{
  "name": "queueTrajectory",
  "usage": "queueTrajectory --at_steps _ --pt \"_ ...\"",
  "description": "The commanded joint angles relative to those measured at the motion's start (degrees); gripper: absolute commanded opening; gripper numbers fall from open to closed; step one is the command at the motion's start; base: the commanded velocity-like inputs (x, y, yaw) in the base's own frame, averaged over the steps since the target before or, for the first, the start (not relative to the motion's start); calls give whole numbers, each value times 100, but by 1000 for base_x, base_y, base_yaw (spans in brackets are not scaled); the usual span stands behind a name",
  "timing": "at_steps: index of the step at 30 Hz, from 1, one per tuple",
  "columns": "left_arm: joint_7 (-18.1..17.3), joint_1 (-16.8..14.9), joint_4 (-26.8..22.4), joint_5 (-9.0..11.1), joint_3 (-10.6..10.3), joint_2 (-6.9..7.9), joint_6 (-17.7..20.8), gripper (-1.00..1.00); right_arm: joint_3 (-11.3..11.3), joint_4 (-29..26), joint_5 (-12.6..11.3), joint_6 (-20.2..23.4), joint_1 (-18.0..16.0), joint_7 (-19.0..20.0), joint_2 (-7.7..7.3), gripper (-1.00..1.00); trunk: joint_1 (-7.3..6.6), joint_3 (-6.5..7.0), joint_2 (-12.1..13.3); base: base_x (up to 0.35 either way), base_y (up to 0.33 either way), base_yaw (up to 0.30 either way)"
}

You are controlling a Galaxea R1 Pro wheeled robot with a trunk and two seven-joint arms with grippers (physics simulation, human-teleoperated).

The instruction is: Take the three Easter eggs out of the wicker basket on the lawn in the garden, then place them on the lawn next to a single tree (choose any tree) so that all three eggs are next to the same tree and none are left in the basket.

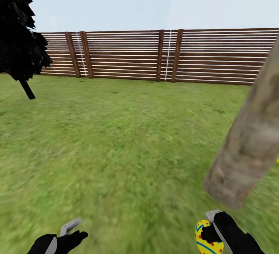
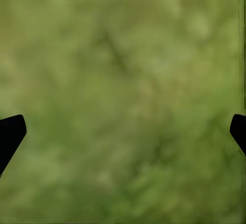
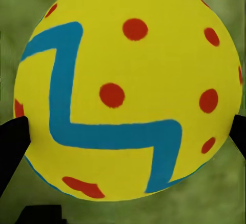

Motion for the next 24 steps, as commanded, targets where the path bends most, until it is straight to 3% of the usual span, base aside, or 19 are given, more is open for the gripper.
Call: queueTrajectory --at_steps 1,6,24 --pt "-18 -3 -7 11 33 -4 44 100 18 -8 62 25 -2 47 -5 -100 2 -6 -2 319 0 0" --pt "-15 -1 -7 21 36 -1 54 100 18 -8 62 25 -3 47 -5 -100 2 -6 -2 173 0 0" --pt "-9 -3 -7 7 36 -1 52 100 12 -8 79 18 -2 41 47 -100 48 -404 -26 2 0 0"
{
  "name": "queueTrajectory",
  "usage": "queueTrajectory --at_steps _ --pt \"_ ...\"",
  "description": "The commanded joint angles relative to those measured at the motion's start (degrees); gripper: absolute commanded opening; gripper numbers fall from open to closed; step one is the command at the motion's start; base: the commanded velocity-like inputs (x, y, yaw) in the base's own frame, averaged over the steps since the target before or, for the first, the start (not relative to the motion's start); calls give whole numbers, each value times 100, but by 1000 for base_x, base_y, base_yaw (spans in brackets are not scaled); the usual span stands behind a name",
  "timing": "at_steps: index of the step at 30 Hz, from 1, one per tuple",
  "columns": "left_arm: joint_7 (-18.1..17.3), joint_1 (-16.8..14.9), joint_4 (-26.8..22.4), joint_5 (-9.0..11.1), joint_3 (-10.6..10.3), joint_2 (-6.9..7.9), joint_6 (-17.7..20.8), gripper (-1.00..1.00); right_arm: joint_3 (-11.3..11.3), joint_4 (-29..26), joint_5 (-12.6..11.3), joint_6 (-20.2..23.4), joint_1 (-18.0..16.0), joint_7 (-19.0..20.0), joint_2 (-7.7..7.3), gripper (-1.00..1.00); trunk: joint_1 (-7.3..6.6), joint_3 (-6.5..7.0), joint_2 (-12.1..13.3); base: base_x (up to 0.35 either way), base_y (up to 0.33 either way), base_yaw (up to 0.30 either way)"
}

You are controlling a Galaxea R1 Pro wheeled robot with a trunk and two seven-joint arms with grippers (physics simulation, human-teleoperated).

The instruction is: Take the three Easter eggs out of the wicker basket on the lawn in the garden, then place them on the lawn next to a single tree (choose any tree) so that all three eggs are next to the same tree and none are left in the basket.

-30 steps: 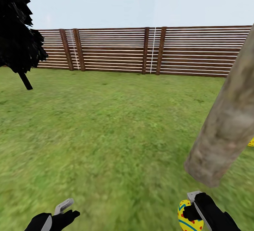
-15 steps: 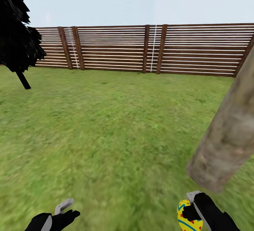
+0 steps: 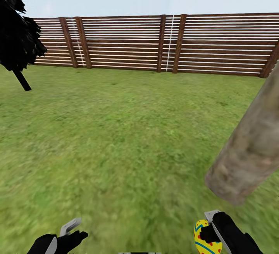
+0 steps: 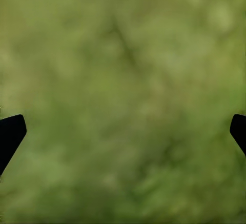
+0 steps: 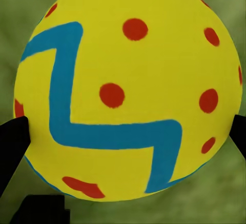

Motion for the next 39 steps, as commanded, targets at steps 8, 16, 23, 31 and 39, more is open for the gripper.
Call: queueTrajectory --at_steps 8,16,23,31,39 --pt "-11 -2 -7 15 31 -2 44 100 24 -8 62 23 -4 48 3 -100 19 -183 -13 0 0 0" --pt "-18 -3 -7 15 31 -2 44 100 24 -8 62 23 -3 45 3 -100 40 -360 -24 0 0 0" --pt "-13 -3 -7 15 31 -6 44 100 24 -8 62 23 -4 47 3 -100 58 -515 -33 0 0 0" --pt "-11 -2 -7 15 31 0 44 100 24 -8 62 23 -3 47 3 -100 79 -693 -44 0 0 0" --pt "-10 -2 -7 15 31 -6 44 100 24 -8 62 23 -3 49 3 -100 99 -870 -55 0 0 0"
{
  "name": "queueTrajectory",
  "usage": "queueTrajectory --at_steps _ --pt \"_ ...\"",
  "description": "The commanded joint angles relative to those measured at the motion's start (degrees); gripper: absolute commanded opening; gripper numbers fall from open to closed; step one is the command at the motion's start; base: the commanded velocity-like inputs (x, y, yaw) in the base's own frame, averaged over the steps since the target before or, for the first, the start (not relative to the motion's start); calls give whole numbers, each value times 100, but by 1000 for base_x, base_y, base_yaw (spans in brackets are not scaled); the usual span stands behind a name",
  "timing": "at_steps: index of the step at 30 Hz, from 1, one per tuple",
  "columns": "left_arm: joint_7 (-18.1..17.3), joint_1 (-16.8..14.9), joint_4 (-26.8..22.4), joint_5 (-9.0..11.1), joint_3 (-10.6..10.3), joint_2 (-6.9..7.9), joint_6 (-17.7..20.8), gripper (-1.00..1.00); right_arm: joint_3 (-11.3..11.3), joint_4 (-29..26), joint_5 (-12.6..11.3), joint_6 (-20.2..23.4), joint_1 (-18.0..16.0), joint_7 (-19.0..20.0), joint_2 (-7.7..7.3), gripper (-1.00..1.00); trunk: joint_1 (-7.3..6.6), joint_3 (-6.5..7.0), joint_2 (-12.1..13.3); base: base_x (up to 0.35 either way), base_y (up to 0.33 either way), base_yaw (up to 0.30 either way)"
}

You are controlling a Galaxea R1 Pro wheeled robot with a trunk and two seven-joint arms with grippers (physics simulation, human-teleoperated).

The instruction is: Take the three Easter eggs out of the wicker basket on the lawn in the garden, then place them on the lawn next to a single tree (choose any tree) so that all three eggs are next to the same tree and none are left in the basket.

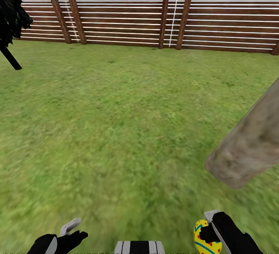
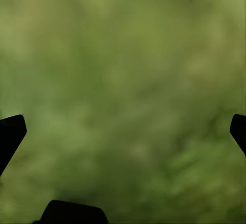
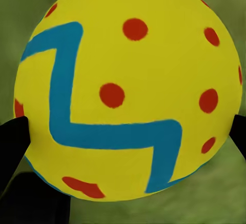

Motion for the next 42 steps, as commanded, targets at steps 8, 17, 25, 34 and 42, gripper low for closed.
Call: queueTrajectory --at_steps 8,17,25,34,42 --pt "-19 -3 -7 15 30 -3 43 100 18 37 54 20 0 48 -5 -100 19 -182 -13 0 0 0" --pt "-3 -4 -7 15 23 -3 43 100 18 40 51 21 -3 49 -5 -100 42 -382 -25 0 0 0" --pt "-1 -3 -7 15 22 -5 43 100 18 39 44 20 -1 47 -4 -100 63 -559 -36 0 0 0" --pt "-36 -4 -7 15 22 -3 43 100 14 38 30 16 -3 49 -2 -100 66 -582 -37 0 0 0" --pt "-45 -4 -7 15 22 -3 47 100 -1 41 18 16 -3 51 -5 100 66 -602 -37 0 0 0"
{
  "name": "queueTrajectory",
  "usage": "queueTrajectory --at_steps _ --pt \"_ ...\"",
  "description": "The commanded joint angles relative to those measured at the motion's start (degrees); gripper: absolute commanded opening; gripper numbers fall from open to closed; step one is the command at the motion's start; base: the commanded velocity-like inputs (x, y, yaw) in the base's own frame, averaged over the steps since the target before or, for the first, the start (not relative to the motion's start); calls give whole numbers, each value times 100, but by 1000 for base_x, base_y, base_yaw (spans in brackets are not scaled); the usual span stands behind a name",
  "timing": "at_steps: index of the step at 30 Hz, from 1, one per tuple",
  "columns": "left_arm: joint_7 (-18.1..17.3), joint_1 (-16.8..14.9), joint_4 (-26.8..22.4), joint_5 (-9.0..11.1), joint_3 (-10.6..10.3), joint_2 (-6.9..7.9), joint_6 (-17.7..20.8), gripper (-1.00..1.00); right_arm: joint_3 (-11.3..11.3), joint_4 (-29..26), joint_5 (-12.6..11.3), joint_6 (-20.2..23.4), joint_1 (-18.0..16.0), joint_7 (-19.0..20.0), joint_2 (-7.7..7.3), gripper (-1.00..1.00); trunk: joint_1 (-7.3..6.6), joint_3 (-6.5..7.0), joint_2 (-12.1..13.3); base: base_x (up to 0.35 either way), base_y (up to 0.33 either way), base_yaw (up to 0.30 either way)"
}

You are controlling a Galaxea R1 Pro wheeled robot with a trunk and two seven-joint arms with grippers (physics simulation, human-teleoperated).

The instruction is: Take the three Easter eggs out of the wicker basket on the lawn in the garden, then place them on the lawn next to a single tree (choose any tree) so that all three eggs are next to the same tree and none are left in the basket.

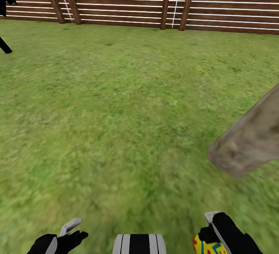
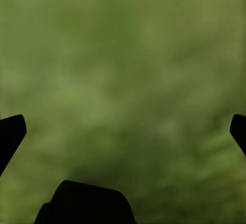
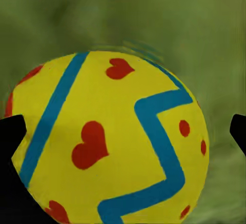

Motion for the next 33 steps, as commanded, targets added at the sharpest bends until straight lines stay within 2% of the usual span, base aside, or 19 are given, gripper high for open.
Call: queueTrajectory --at_steps 1,7,25,33 --pt "-22 -2 -7 14 30 -3 50 100 19 -9 62 24 -2 47 -5 100 -1 -4 -2 0 0 0" --pt "-27 -2 -7 14 30 -3 43 100 19 -5 61 24 -1 47 -4 100 -1 -4 -2 0 0 0" --pt "34 -2 -7 5 30 -12 41 100 27 -4 61 24 -1 47 19 100 -47 395 22 -11 0 0" --pt "34 1 -7 5 30 -12 33 100 28 -4 61 24 -2 47 21 100 -68 572 33 -210 0 0"
